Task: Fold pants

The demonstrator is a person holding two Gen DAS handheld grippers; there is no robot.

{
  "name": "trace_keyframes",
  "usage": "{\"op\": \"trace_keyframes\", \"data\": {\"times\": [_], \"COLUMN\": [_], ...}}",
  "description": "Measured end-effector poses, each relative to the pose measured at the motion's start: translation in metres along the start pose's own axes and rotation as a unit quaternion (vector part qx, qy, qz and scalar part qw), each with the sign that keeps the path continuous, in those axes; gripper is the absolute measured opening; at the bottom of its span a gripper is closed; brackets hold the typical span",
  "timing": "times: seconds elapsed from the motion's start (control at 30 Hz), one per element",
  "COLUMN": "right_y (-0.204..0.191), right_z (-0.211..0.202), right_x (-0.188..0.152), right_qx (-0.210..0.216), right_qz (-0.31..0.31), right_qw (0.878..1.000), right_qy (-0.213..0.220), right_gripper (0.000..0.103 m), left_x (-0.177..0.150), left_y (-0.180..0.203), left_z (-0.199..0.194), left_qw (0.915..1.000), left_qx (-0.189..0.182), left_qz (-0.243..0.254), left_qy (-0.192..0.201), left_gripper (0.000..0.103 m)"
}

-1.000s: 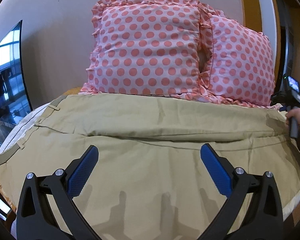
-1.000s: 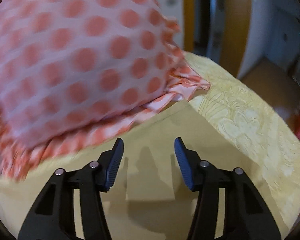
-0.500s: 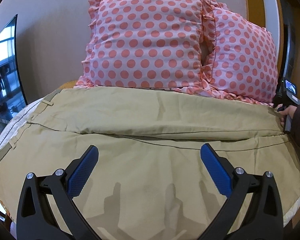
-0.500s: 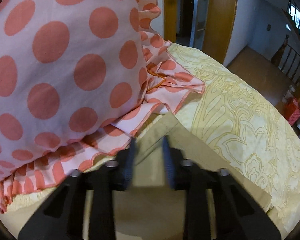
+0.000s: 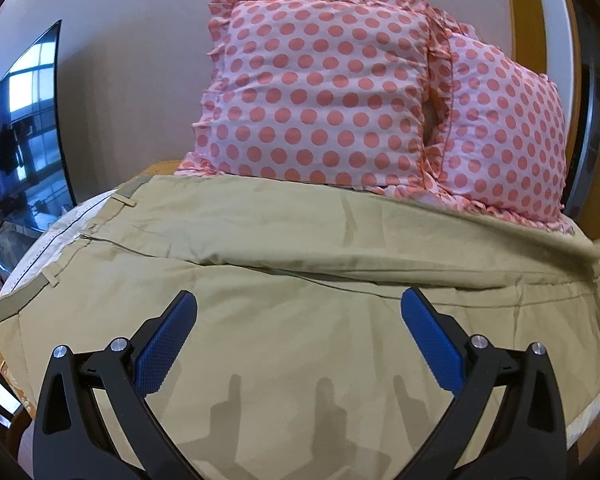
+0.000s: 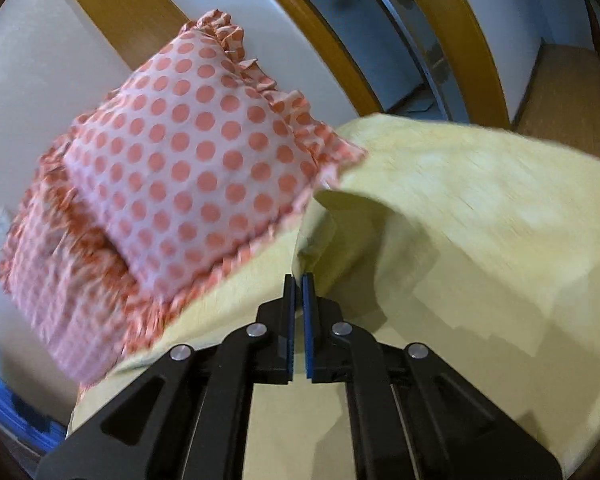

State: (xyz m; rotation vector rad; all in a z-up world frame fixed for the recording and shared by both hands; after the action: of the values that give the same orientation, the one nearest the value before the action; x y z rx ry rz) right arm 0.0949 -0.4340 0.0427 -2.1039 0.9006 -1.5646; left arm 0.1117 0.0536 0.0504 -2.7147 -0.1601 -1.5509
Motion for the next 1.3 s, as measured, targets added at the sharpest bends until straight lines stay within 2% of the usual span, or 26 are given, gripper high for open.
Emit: {"op": "trace_keyframes", "data": {"times": [0.13,0.23,0.3,0.33,0.43,0.47,0.53,0.57,0.6,0.67,0.73,0.83,0.9,0.97,1.07,1.17,1.3], "right_y": [0.027,0.034,0.036,0.038,0.04,0.041,0.042,0.043,0.045,0.048,0.047,0.053,0.058,0.062,0.067,0.068,0.067], "right_z": [-0.006,-0.002,0.001,0.002,0.003,0.005,0.01,0.016,0.022,0.022,0.001,-0.031,-0.041,-0.048,-0.051,-0.051,-0.052], "right_x": [-0.035,-0.043,-0.044,-0.044,-0.044,-0.042,-0.039,-0.037,-0.036,-0.033,-0.022,-0.009,-0.005,-0.002,-0.003,-0.003,-0.004], "right_qx": [0.009,0.016,0.028,0.03,0.039,0.036,0.021,0.019,0.033,0.056,0.083,0.093,0.094,0.097,0.1,0.101,0.096], "right_qz": [0.046,0.074,0.089,0.097,0.114,0.119,0.118,0.118,0.124,0.132,0.119,0.116,0.117,0.119,0.118,0.116,0.105], "right_qw": [0.997,0.994,0.992,0.992,0.99,0.99,0.991,0.991,0.989,0.988,0.989,0.988,0.988,0.987,0.987,0.987,0.988], "right_qy": [-0.059,-0.074,-0.078,-0.08,-0.074,-0.07,-0.064,-0.066,-0.071,-0.063,-0.017,0.033,0.045,0.052,0.054,0.053,0.053], "right_gripper": [0.006,0.017,0.037,0.042,0.045,0.044,0.035,0.015,0.003,0.002,0.002,0.002,0.001,0.001,0.001,0.001,0.001], "left_x": [0.008,0.011,0.012,0.013,0.015,0.017,0.02,0.022,0.025,0.031,0.04,0.055,0.063,0.073,0.085,0.094,0.103], "left_y": [-0.008,-0.014,-0.02,-0.025,-0.033,-0.035,-0.039,-0.04,-0.043,-0.05,-0.058,-0.074,-0.083,-0.089,-0.095,-0.098,-0.1], "left_z": [0.003,0.004,0.002,0.0,0.0,0.0,0.003,0.005,0.009,0.015,0.021,0.039,0.057,0.087,0.132,0.18,0.229], "left_qw": [0.9998,0.9986,0.9974,0.997,0.9976,0.9975,0.9966,0.9962,0.9957,0.9949,0.9933,0.9875,0.9833,0.9793,0.9761,0.9679,0.9577], "left_qx": [-0.011,-0.034,-0.044,-0.043,-0.026,-0.029,-0.047,-0.053,-0.06,-0.063,-0.07,-0.087,-0.092,-0.088,-0.061,-0.031,0.014], "left_qz": [-0.019,-0.039,-0.056,-0.063,-0.064,-0.063,-0.067,-0.068,-0.071,-0.078,-0.092,-0.13,-0.154,-0.172,-0.185,-0.205,-0.208], "left_qy": [0.004,0.004,0.008,0.01,0.01,0.011,0.011,0.01,0.006,-0.003,-0.007,-0.021,-0.031,-0.058,-0.096,-0.142,-0.198], "left_gripper": [0.102,0.102,0.102,0.102,0.102,0.102,0.102,0.102,0.102,0.102,0.102,0.102,0.102,0.102,0.102,0.098,0.094]}}
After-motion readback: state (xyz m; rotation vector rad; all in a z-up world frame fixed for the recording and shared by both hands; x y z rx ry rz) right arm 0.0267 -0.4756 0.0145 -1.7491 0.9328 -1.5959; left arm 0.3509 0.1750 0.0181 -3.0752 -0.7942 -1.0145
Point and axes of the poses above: each gripper's, at about its wrist camera, not at the fingertips, and z roughly the way its jaws point, y to its right, x to its top, the point moved 4 cm from there along z, roughly the way its jaws point
